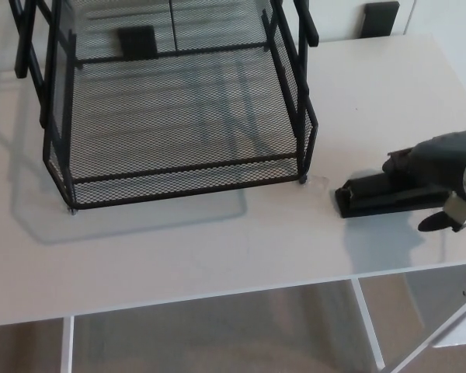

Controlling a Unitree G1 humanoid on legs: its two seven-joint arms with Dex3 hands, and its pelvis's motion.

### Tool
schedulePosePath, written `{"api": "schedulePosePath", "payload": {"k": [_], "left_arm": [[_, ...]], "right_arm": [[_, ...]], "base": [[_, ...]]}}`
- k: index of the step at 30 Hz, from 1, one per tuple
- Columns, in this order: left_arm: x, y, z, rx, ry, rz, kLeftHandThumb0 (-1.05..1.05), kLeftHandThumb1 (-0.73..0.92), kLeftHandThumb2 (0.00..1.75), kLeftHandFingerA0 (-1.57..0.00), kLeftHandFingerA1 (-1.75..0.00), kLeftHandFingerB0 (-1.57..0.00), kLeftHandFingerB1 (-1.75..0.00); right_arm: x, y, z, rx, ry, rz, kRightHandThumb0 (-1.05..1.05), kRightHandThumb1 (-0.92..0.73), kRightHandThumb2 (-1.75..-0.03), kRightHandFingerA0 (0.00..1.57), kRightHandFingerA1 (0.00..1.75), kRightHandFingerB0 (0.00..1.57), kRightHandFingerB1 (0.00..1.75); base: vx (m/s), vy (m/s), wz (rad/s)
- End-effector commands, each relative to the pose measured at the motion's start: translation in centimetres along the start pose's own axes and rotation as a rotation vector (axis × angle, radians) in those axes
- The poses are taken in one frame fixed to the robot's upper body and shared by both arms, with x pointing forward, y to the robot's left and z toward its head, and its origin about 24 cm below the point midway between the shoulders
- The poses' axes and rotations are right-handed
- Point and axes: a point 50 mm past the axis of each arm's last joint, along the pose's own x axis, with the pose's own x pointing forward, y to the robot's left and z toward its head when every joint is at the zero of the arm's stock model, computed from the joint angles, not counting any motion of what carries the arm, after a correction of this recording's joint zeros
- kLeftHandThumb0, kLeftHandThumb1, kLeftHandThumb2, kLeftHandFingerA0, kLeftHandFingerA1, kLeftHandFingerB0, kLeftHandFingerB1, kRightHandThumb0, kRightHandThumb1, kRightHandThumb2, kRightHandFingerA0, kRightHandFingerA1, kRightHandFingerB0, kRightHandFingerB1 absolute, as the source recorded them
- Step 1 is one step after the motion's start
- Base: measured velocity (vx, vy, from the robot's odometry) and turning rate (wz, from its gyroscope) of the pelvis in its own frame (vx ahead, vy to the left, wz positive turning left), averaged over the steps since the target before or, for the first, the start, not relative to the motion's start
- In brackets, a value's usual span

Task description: The robot walks towards a desk on which a file tray is kept in the middle and a stapler is kept to its right. The robot lifts the stapler using its right hand and places it on the file tray.

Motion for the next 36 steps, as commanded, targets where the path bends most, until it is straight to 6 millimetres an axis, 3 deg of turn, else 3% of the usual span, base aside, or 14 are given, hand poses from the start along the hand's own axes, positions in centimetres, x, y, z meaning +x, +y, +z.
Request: {"api": "schedulePosePath", "payload": {"k": [1, 6, 9, 12, 13, 14, 23, 27, 28, 30, 32, 34, 35, 36], "left_arm": [[-0.1, 0.6, 0.3, 0.043, -0.032, 0.006, -0.78, 0.35, 1.43, -0.50, -1.10, -0.29, -0.94], [-0.1, 0.6, 0.2, 0.030, -0.021, 0.015, -0.73, 0.29, 1.47, -0.43, -1.29, -0.26, -1.11], [-0.1, 0.5, 0.1, 0.037, -0.028, 0.015, -0.75, 0.36, 1.41, -0.54, -1.09, -0.37, -0.94], [-0.2, 0.6, 0.3, 0.046, -0.038, 0.005, -0.77, 0.36, 1.43, -0.54, -1.11, -0.39, -0.97], [-0.2, 0.6, 0.3, 0.046, -0.038, 0.006, -0.75, 0.27, 1.51, -0.47, -1.25, -0.30, -1.07], [-0.2, 0.6, 0.3, 0.039, -0.036, 0.006, -0.77, 0.34, 1.44, -0.55, -1.12, -0.39, -0.98], [-0.2, 0.5, 0.2, 0.054, -0.033, 0.007, -0.76, 0.39, 1.43, -0.62, -1.11, -0.43, -0.96], [-0.1, 0.2, 0.2, 0.067, -0.013, 0.009, -0.73, 0.39, 1.44, -0.61, -1.10, -0.45, -0.96], [-0.1, 0.3, 0.3, 0.052, -0.013, 0.005, -0.75, 0.38, 1.45, -0.64, -1.12, -0.46, -0.97], [0.0, 0.1, -0.1, 0.033, 0.003, 0.002, -0.74, 0.37, 1.45, -0.62, -1.11, -0.44, -0.97], [-0.1, 0.1, -0.1, 0.051, 0.000, -0.008, -0.74, 0.38, 1.46, -0.63, -1.11, -0.48, -0.99], [-0.1, 0.1, -0.2, 0.056, 0.003, -0.013, -0.74, 0.38, 1.46, -0.63, -1.11, -0.48, -0.99], [0.0, -0.1, -0.4, 0.082, 0.004, 0.002, -0.76, 0.42, 1.43, -0.65, -1.08, -0.48, -0.95], [0.0, -0.2, -0.4, 0.066, 0.005, -0.001, -0.76, 0.41, 1.44, -0.65, -1.09, -0.49, -0.97]], "right_arm": [[-0.4, 3.1, 0.2, -0.273, 0.002, -0.118, -0.27, -0.62, -0.62, 0.89, 1.52, 0.48, 0.37], [-0.8, 3.4, 0.4, -0.314, -0.075, -0.256, -0.28, -0.69, -0.61, 0.83, 1.71, 0.73, 0.93], [-0.9, 3.2, 0.5, -0.293, -0.085, -0.289, -0.26, -0.71, -0.63, 0.82, 1.65, 0.66, 0.79], [-0.9, 3.1, 0.8, -0.225, -0.086, -0.362, -0.27, -0.73, -0.66, 0.87, 1.67, 0.66, 1.01], [-0.9, 3.1, 0.8, -0.212, -0.094, -0.375, -0.33, -0.57, -0.97, 1.14, 1.34, 0.72, 1.00], [-0.9, 3.1, 0.9, -0.181, -0.107, -0.406, -0.24, -0.74, -0.71, 0.85, 1.72, 0.59, 1.31], [-1.0, 3.0, 2.0, -0.104, -0.068, -0.468, -0.26, -0.74, -0.69, 0.91, 1.68, 0.72, 0.97], [-1.3, 2.5, 1.4, -0.051, -0.058, -0.569, -0.25, -0.67, -0.74, 1.06, 1.64, 0.84, 1.19], [-1.6, 1.9, 0.8, -0.021, -0.062, -0.601, -0.18, -0.71, -0.67, 0.87, 1.70, 0.73, 1.27], [-1.7, 1.8, 0.4, -0.027, -0.067, -0.644, -0.19, -0.67, -0.71, 0.89, 1.66, 0.76, 1.33], [-2.2, 1.0, -0.4, 0.022, -0.067, -0.701, -0.15, -0.63, -0.80, 0.90, 0.96, 0.80, 1.38], [-2.3, 0.8, -0.7, 0.057, -0.076, -0.721, -0.15, -0.63, -0.80, 0.90, 0.96, 0.80, 1.38], [-2.9, -0.4, -1.7, 0.072, -0.046, -0.750, -0.20, -0.69, -0.65, 0.74, 1.67, 0.70, 1.38], [-3.2, -1.1, -2.2, 0.103, -0.033, -0.747, -0.20, -0.69, -0.68, 0.77, 1.75, 0.66, 1.51]], "base": [[0.00, 0.000, 0.00], [0.00, 0.000, 0.00], [0.00, 0.000, 0.00], [0.00, 0.000, 0.00], [0.00, 0.000, 0.00], [0.00, 0.000, 0.00], [0.00, 0.000, 0.00], [0.00, 0.000, 0.00], [0.00, 0.000, 0.00], [0.00, 0.000, 0.00], [0.00, 0.000, 0.00], [0.00, 0.000, 0.00], [0.00, 0.000, 0.00], [0.00, 0.000, 0.00]]}}
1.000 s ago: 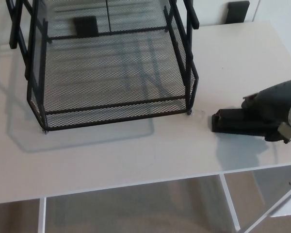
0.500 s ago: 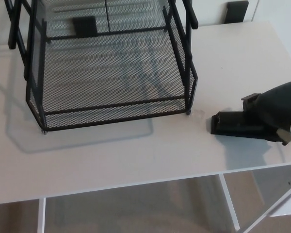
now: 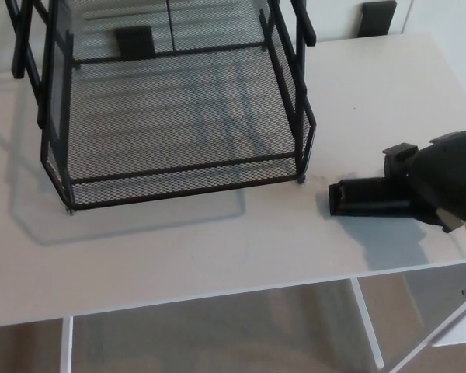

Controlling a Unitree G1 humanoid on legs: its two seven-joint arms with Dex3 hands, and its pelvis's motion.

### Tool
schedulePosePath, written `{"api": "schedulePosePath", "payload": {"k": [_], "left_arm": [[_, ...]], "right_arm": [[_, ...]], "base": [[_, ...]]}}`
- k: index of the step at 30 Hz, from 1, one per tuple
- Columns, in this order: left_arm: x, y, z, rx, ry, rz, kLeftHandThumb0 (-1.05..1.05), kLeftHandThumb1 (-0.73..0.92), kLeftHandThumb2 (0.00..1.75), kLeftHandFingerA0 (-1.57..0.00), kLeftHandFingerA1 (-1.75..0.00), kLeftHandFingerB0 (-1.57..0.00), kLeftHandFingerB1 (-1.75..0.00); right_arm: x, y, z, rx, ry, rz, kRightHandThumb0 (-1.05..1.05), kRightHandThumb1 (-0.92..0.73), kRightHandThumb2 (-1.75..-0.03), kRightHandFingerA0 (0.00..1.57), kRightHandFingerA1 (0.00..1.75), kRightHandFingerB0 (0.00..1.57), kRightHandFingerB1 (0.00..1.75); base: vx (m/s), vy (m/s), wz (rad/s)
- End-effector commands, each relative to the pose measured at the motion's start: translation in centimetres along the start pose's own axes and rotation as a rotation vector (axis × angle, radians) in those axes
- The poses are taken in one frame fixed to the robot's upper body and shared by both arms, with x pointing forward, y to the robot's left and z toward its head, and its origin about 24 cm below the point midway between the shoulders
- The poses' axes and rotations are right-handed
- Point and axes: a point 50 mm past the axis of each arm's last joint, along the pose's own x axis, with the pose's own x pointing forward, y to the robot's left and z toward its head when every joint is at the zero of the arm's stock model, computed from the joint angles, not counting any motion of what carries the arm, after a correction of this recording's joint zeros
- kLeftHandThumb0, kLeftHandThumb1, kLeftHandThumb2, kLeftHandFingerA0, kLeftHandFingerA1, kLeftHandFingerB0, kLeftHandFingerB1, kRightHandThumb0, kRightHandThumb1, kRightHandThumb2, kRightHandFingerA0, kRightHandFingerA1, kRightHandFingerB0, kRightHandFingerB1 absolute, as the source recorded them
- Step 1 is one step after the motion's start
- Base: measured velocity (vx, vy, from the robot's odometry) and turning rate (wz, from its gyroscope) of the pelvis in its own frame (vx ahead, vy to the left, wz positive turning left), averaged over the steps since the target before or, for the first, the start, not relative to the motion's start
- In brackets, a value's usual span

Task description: The robot walks towards a desk on which a file tray is kept in the middle and a stapler is kept to its right. The robot lifts the stapler using its right hand and places it on the file tray.

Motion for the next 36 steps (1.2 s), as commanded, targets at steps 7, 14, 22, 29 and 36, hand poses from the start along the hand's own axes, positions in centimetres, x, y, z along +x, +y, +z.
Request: {"api": "schedulePosePath", "payload": {"k": [7, 14, 22, 29, 36], "left_arm": [[-0.1, 0.3, -0.4, 0.021, 0.008, 0.004, -0.77, 0.46, 1.41, -0.68, -1.06, -0.41, -0.90], [0.0, 0.3, -0.6, 0.036, 0.014, 0.011, -0.77, 0.45, 1.39, -0.63, -1.02, -0.39, -0.87], [-0.1, 0.5, -0.3, 0.061, 0.010, 0.008, -0.76, 0.41, 1.50, -0.67, -1.12, -0.52, -1.00], [-0.1, 0.3, -0.4, 0.061, 0.002, 0.001, -0.59, 0.61, 1.43, -0.66, -1.01, -0.35, -0.83], [-0.1, 0.3, -0.1, 0.069, -0.004, -0.003, -0.76, 0.42, 1.49, -0.64, -1.11, -0.56, -1.03]], "right_arm": [[0.1, -8.1, -5.2, 0.089, 0.089, -0.281, -0.24, -0.77, -0.70, 0.79, 1.69, 0.64, 1.42], [0.3, -14.6, -7.3, 0.028, 0.107, -0.442, -0.37, -0.56, -0.94, 1.13, 1.37, 0.78, 1.17], [1.8, -21.6, -6.1, 0.054, 0.061, -0.588, -0.36, -0.50, -0.95, 1.15, 1.31, 0.80, 1.06], [3.2, -25.9, -0.5, 0.062, -0.114, -0.626, -0.25, -0.63, -0.97, 0.89, 1.75, 0.71, 1.60], [5.0, -26.9, 6.2, 0.060, -0.240, -0.505, -0.26, -0.62, -0.98, 0.86, 1.75, 0.69, 1.53]], "base": [[0.00, 0.000, 0.00], [0.00, 0.000, 0.00], [0.00, 0.000, 0.00], [0.00, 0.000, 0.00], [0.00, 0.000, 0.00]]}}
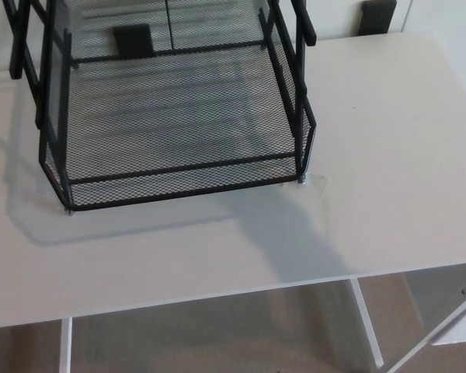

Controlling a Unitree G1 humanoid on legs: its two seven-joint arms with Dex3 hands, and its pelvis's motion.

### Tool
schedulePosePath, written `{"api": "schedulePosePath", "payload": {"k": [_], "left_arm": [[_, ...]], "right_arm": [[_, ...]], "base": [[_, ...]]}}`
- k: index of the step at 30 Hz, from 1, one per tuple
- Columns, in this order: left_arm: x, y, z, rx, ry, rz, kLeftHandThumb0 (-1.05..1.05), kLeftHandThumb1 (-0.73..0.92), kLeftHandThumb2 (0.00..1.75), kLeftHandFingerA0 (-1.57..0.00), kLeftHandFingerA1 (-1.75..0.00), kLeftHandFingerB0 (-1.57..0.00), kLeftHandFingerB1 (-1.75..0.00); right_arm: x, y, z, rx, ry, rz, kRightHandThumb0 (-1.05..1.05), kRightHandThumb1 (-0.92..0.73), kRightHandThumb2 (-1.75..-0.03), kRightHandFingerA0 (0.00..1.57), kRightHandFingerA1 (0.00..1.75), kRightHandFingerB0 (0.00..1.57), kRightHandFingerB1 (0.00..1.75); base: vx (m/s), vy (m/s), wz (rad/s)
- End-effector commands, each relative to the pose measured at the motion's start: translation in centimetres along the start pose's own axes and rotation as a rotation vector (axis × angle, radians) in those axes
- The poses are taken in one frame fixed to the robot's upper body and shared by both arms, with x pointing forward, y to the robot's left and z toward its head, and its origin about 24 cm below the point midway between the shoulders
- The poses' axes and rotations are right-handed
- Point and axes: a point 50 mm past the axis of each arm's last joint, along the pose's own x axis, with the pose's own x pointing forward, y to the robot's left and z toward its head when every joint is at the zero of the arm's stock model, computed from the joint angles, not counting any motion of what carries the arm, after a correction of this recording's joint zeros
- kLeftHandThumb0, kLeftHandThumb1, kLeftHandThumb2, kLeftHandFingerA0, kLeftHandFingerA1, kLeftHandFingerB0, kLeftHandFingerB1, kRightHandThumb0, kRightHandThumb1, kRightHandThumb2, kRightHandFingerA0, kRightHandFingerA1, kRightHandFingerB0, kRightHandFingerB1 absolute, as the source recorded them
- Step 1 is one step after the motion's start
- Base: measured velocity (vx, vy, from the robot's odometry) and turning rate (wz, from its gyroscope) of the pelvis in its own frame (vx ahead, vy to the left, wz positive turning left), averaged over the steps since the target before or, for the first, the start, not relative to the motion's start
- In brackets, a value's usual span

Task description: The robot walks towards a desk on which a file tray is kept in the middle and a stapler is kept to its right. The robot lifts the stapler using its right hand and places it on the file tray.

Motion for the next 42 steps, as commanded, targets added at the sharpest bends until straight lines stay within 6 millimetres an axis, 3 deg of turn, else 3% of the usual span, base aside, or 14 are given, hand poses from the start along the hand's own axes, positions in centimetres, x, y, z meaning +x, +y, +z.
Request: {"api": "schedulePosePath", "payload": {"k": [1, 8, 11, 12, 13, 16, 21, 27, 32, 33, 35, 38, 39, 42], "left_arm": [[-0.1, 0.5, 0.2, 0.027, -0.021, 0.006, -0.78, 0.43, 1.47, -0.66, -1.11, -0.54, -1.00], [0.0, -0.2, 0.3, 0.014, -0.028, 0.000, -0.82, 0.48, 1.46, -0.67, -1.11, -0.45, -0.96], [0.1, -0.4, 0.4, 0.034, -0.027, -0.004, -0.82, 0.48, 1.45, -0.68, -1.09, -0.51, -0.97], [0.1, -0.3, 0.4, 0.056, -0.028, -0.007, -0.62, 0.63, 1.44, -1.08, -1.23, -0.70, -1.01], [0.0, -0.3, 0.4, 0.041, -0.029, -0.016, -0.83, 0.45, 1.45, -0.76, -1.14, -0.69, -1.07], [0.1, -0.4, 0.4, 0.083, -0.023, 0.001, -0.86, 0.50, 1.42, -0.92, -1.11, -0.70, -1.01], [0.1, -0.6, 0.9, 0.085, -0.039, -0.013, -0.80, 0.40, 1.51, -0.96, -1.17, -0.65, -1.09], [0.2, -0.7, 1.1, 0.093, -0.026, -0.012, -0.48, 0.55, 1.34, -1.19, -1.21, -0.55, -0.88], [0.2, -0.8, 1.0, 0.098, -0.025, -0.019, -0.85, 0.49, 1.41, -0.93, -1.10, -0.68, -0.99], [0.2, -0.8, 0.9, 0.088, -0.020, -0.020, -0.78, 0.46, 1.43, -0.86, -1.11, -0.63, -0.99], [0.2, -0.8, 0.9, 0.082, -0.019, -0.017, -0.82, 0.45, 1.38, -0.83, -1.10, -0.52, -0.93], [0.2, -0.9, 0.9, 0.077, -0.022, -0.012, -0.88, 0.49, 1.41, -0.89, -1.11, -0.60, -0.96], [0.2, -0.9, 1.0, 0.094, -0.032, -0.014, -0.79, 0.57, 1.42, -1.09, -1.15, -0.62, -0.96], [0.2, -0.8, 1.0, 0.101, -0.033, -0.015, -0.84, 0.47, 1.41, -1.00, -1.14, -0.60, -0.97]], "right_arm": [[1.9, -0.1, 3.5, 0.024, -0.047, 0.103, -0.27, -0.64, -0.98, 0.85, 1.75, 0.68, 1.55], [2.3, 3.7, 8.1, 0.086, -0.097, 0.235, -0.25, -0.66, -0.77, 0.80, 1.75, 0.68, 1.52], [1.9, 5.8, 10.1, 0.108, -0.122, 0.332, -0.28, -0.69, -0.69, 0.86, 1.67, 0.84, 0.87], [1.6, 6.5, 10.6, 0.109, -0.125, 0.377, -0.29, -0.70, -0.70, 0.84, 1.56, 0.82, 0.66], [1.4, 7.1, 11.0, 0.122, -0.125, 0.413, -0.31, -0.72, -0.69, 0.83, 1.56, 0.81, 0.57], [0.7, 8.7, 12.0, 0.109, -0.128, 0.436, -0.40, -0.74, -0.66, 0.83, 1.67, 0.73, 1.18], [-0.4, 10.7, 12.3, 0.141, -0.081, 0.525, -0.30, -0.80, -0.67, 0.84, 1.71, 0.69, 1.36], [-1.7, 12.7, 11.8, 0.181, -0.044, 0.544, -0.27, -0.76, -0.66, 0.78, 1.74, 0.64, 1.42], [-2.7, 14.2, 11.4, 0.101, -0.008, 0.582, -0.31, -0.74, -0.64, 0.86, 1.74, 0.64, 1.43], [-2.8, 14.3, 11.3, 0.128, -0.006, 0.597, -0.39, -0.57, -0.96, 1.10, 1.34, 0.77, 1.13], [-3.0, 14.5, 11.2, 0.165, -0.007, 0.580, -0.29, -0.72, -0.62, 0.77, 1.75, 0.64, 1.35], [-2.9, 14.4, 11.0, 0.199, 0.006, 0.597, -0.34, -0.68, -0.60, 0.77, 1.24, 0.38, 0.33], [-2.7, 14.3, 11.1, 0.205, 0.025, 0.624, -0.44, -0.62, -0.60, 0.23, 0.63, 0.14, 0.32], [-2.3, 14.0, 11.1, 0.220, 0.040, 0.654, -0.48, -0.60, -0.58, 0.09, 0.50, 0.09, 0.33]], "base": [[0.00, 0.000, 0.00], [0.00, 0.000, 0.00], [0.00, 0.000, 0.00], [0.00, 0.000, 0.00], [0.00, 0.000, 0.00], [0.00, 0.000, 0.00], [0.00, 0.000, 0.00], [0.00, 0.000, 0.00], [0.00, 0.000, 0.00], [0.00, 0.000, 0.00], [0.00, 0.000, 0.00], [0.00, 0.000, 0.00], [0.00, 0.000, 0.00], [0.00, 0.000, 0.00]]}}
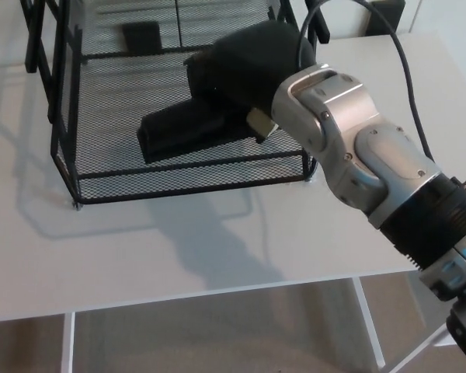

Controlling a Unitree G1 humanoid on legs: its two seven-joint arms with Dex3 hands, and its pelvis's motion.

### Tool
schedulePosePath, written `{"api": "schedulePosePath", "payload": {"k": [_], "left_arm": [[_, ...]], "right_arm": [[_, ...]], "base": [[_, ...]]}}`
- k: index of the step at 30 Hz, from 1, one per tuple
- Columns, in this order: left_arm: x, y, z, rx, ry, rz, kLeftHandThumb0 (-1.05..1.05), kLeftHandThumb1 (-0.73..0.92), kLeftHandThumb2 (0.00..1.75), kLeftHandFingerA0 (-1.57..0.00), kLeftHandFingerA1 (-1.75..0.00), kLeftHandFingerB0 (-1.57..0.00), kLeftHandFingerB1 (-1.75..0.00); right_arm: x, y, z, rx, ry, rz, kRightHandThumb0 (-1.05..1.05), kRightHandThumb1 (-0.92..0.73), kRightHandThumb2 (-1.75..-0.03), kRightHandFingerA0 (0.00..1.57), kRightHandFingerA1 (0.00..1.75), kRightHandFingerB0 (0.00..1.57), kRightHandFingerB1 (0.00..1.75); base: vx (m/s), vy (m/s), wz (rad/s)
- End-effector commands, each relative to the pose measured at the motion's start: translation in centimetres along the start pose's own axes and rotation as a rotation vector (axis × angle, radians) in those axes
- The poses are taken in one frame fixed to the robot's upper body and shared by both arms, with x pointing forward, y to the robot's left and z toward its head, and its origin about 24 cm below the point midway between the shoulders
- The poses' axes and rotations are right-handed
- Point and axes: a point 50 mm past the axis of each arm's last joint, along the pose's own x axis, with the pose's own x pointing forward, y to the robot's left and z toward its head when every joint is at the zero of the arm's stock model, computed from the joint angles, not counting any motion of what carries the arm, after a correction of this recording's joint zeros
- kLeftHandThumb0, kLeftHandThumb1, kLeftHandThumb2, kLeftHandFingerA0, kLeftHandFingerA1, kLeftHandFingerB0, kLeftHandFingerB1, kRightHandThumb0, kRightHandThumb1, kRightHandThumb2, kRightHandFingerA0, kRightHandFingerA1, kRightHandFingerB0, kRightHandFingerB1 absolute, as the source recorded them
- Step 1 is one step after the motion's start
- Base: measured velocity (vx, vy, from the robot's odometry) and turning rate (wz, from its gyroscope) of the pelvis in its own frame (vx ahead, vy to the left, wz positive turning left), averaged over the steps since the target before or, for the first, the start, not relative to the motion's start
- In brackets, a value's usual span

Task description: The robot walks towards a desk on which a file tray is kept in the middle and a stapler is kept to its right. The robot lifts the stapler using its right hand and places it on the file tray.

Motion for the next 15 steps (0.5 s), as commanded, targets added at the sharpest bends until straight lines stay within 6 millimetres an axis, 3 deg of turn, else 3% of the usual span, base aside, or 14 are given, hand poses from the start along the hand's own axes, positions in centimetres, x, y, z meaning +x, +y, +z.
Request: {"api": "schedulePosePath", "payload": {"k": [1, 2, 3, 4, 5, 6, 7, 8, 9, 11, 12, 15], "left_arm": [[-0.1, 0.2, 0.1, 0.017, -0.027, 0.008, -0.81, 0.41, 1.49, -0.94, -1.20, -0.60, -1.07], [-0.1, 0.3, 0.1, 0.008, -0.025, 0.007, -0.80, 0.52, 1.39, -0.98, -1.13, -0.58, -0.95], [-0.1, 0.3, 0.1, 0.009, -0.016, 0.007, -0.50, 0.54, 1.33, -1.18, -1.21, -0.49, -0.86], [-0.1, 0.2, -0.1, 0.004, -0.013, 0.004, -0.82, 0.46, 1.40, -1.00, -1.14, -0.67, -1.02], [-0.1, 0.2, -0.2, 0.003, -0.011, 0.002, -0.59, 0.63, 1.42, -0.96, -1.15, -0.52, -0.90], [-0.1, 0.2, -0.2, 0.004, -0.010, 0.001, -0.59, 0.63, 1.42, -0.96, -1.15, -0.52, -0.90], [-0.1, 0.2, -0.2, 0.010, -0.015, 0.001, -0.81, 0.58, 1.44, -1.10, -1.17, -0.80, -1.05], [-0.1, 0.1, -0.2, 0.017, -0.023, 0.002, -0.83, 0.47, 1.40, -1.23, -1.22, -0.79, -1.06], [-0.1, 0.2, -0.2, 0.016, -0.029, 0.000, -0.85, 0.48, 1.42, -1.20, -1.20, -0.85, -1.09], [-0.1, 0.2, -0.2, 0.032, -0.033, 0.000, -0.81, 0.56, 1.43, -1.08, -1.16, -0.82, -1.06], [-0.1, 0.1, -0.2, 0.041, -0.025, 0.007, -0.82, 0.59, 1.43, -1.10, -1.12, -0.69, -0.97], [0.0, -0.1, -0.1, 0.033, -0.025, 0.000, -0.82, 0.48, 1.39, -1.21, -1.19, -0.73, -1.03]], "right_arm": [[0.2, -0.2, -0.4, 0.046, 0.057, 0.071, -0.60, -0.51, -0.74, 0.03, 0.18, 0.04, 0.27], [0.3, -0.8, -0.2, 0.025, 0.065, 0.080, -0.68, -0.37, -0.75, 0.00, 0.16, 0.00, 0.24], [0.4, -1.3, -0.1, -0.006, 0.055, 0.090, -0.72, -0.46, -0.73, 0.00, 0.00, 0.05, 0.15], [0.4, -1.5, 0.0, -0.022, 0.047, 0.093, -0.79, -0.44, -0.74, 0.00, 0.00, 0.03, 0.12], [0.5, -1.6, 0.0, -0.036, 0.047, 0.100, -0.85, -0.46, -0.77, 0.00, 0.00, 0.01, 0.10], [0.5, -1.8, 0.1, -0.053, 0.050, 0.111, -0.85, -0.46, -0.77, 0.00, 0.00, 0.01, 0.10], [0.6, -2.0, 0.1, -0.068, 0.051, 0.114, -0.95, -0.56, -0.88, 0.00, 0.05, 0.00, 0.02], [0.6, -2.6, 0.3, -0.117, 0.053, 0.122, -1.01, -0.58, -0.94, 0.00, 0.07, 0.00, 0.00], [0.6, -3.0, 0.3, -0.154, 0.054, 0.124, -1.01, -0.59, -0.95, 0.00, 0.07, 0.00, 0.00], [0.7, -3.7, 0.4, -0.124, 0.053, 0.121, -1.00, -0.59, -0.94, 0.00, 0.12, 0.00, 0.00], [0.7, -4.3, 0.5, -0.112, 0.050, 0.122, -1.01, -0.60, -0.95, 0.00, 0.11, 0.00, 0.00], [0.5, -5.2, 0.3, -0.133, 0.045, 0.122, -1.02, -0.59, -0.94, 0.00, 0.12, 0.00, 0.01]], "base": [[0.00, 0.000, 0.00], [0.00, 0.000, 0.00], [0.00, 0.000, 0.00], [0.00, 0.000, 0.00], [0.00, 0.000, 0.00], [0.00, 0.000, 0.00], [0.00, 0.000, 0.00], [0.00, 0.000, 0.00], [0.00, 0.000, 0.00], [0.00, 0.000, 0.00], [0.00, 0.000, 0.00], [0.00, 0.000, 0.00]]}}
